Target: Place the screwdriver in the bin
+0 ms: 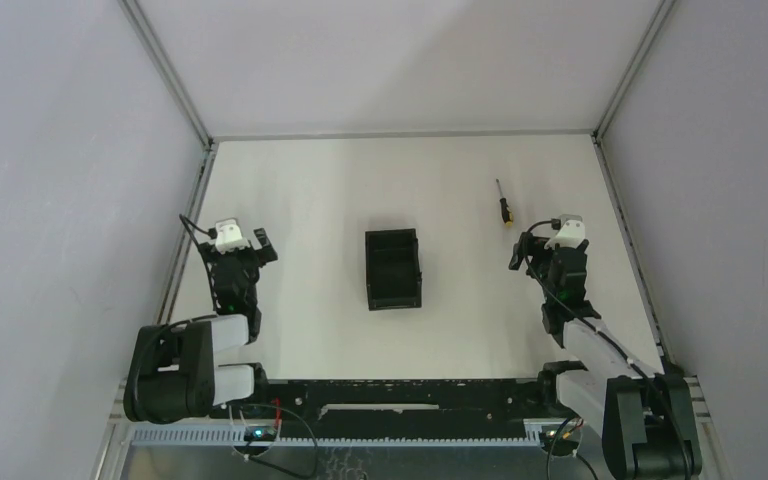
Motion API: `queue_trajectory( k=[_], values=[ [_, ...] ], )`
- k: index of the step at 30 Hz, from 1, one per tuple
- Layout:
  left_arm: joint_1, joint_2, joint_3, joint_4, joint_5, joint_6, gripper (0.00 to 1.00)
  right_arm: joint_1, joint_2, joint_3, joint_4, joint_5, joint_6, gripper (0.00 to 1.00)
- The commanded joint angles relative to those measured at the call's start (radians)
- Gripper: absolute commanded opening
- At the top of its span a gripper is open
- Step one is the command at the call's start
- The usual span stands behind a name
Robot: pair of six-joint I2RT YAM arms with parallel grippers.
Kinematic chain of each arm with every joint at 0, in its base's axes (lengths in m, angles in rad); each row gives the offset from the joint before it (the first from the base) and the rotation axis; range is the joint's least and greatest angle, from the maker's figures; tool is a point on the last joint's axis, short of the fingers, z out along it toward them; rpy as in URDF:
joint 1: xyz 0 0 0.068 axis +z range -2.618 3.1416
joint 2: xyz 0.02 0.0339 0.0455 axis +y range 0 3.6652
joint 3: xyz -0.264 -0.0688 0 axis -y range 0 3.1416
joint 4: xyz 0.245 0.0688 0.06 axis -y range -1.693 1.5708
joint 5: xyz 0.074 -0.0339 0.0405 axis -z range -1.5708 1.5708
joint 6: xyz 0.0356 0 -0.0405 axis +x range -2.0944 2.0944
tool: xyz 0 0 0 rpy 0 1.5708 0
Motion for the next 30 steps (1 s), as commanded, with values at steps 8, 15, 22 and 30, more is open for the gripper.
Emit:
queue_trajectory(
  k=[8, 15, 22, 30],
  values=[
    [0.003, -0.007, 0.028, 0.029, -0.005, 0.009, 1.00, 0.016, -0.011, 0.378, -0.307, -0.012, 0.016, 1.00],
    [0.003, -0.007, 0.028, 0.029, -0.006, 0.008, 1.00, 0.009, 0.375, 0.900, -0.860, -0.037, 0.051, 1.00],
    [0.002, -0.007, 0.028, 0.029, -0.006, 0.007, 1.00, 0.002, 0.769, 1.199, -1.017, -0.079, 0.031, 0.96],
    [0.003, -0.007, 0.029, 0.029, -0.007, 0.008, 1.00, 0.000, 1.008, 1.352, -1.069, -0.074, -0.003, 0.89]
  ],
)
